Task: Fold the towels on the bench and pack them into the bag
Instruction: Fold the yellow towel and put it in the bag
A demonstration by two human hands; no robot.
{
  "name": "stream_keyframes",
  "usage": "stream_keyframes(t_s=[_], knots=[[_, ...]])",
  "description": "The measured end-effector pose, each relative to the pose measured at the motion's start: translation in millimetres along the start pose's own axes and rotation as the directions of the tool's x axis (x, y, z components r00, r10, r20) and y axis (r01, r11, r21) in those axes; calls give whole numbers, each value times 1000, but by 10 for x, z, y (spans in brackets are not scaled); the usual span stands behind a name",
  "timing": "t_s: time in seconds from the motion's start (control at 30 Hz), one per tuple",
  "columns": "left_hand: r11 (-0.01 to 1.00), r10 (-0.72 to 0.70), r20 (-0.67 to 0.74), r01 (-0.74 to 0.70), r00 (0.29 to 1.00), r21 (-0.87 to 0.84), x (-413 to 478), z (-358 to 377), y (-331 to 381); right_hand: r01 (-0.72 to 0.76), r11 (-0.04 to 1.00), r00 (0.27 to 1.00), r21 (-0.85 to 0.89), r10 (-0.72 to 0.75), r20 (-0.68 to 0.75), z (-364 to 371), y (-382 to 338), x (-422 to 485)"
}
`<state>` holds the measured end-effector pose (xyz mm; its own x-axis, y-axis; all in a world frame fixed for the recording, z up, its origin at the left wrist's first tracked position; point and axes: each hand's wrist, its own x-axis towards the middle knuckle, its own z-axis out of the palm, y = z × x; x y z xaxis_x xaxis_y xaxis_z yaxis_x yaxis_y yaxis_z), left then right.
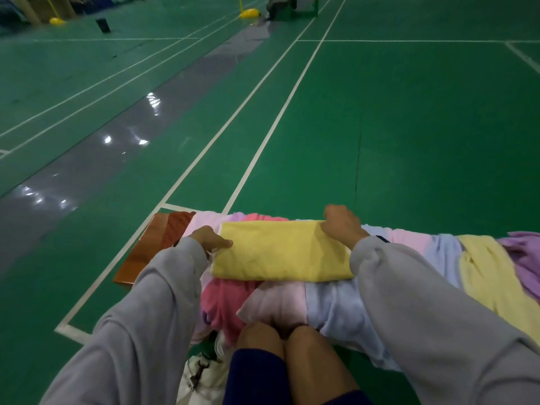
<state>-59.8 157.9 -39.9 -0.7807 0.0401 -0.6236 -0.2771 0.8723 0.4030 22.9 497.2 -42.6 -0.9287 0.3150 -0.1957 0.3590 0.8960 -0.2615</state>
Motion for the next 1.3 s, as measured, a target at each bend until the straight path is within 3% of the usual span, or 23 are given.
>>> stream_keyframes(t_s=[0.07, 0.23, 0.4, 0.47, 0.57, 0.67, 0.73, 0.87, 0.97, 1.17, 1.3], knots=[[999, -1, -38, 0, 999, -39, 2, -26, -1, 33, 999, 999, 11, -33, 19, 9, -161, -30], [995, -27, 82, 35, 996, -92, -190, 9, 37, 91, 993, 994, 71, -94, 47, 73, -506, -107], [990, 99, -128, -110, 987, -85, -405, 154, 173, 115, 960, 986, 257, -142, 90, 108, -754, -184], [976, 171, -198, -193, 965, -98, -505, 155, 330, 67, 898, 978, 435, -146, 151, 74, -855, -213], [948, 289, -225, -311, 930, -68, -638, 186, 617, -51, 710, 956, 703, -170, 241, -17, -967, -255], [909, 407, -219, -417, 887, -4, -790, 307, 915, -119, 541, 954, 832, -171, 247, -120, -967, -275], [875, 481, -219, -481, 849, 53, -904, 434, 1107, -151, 491, 952, 858, -160, 260, -201, -920, -288], [822, 566, -188, -566, 803, 55, -1049, 729, 1383, -182, 482, 957, 857, -112, 266, -373, -742, -316], [790, 611, -170, -607, 773, 85, -1106, 939, 1536, -165, 536, 972, 828, -56, 230, -439, -547, -318], [783, 614, -72, -596, 786, 179, -1013, 1160, 1628, -88, 719, 990, 690, -15, 142, -327, -139, -342], [781, 604, 17, -596, 797, 185, -960, 1189, 1618, -133, 756, 984, 641, 21, 180, -169, 36, -312]])
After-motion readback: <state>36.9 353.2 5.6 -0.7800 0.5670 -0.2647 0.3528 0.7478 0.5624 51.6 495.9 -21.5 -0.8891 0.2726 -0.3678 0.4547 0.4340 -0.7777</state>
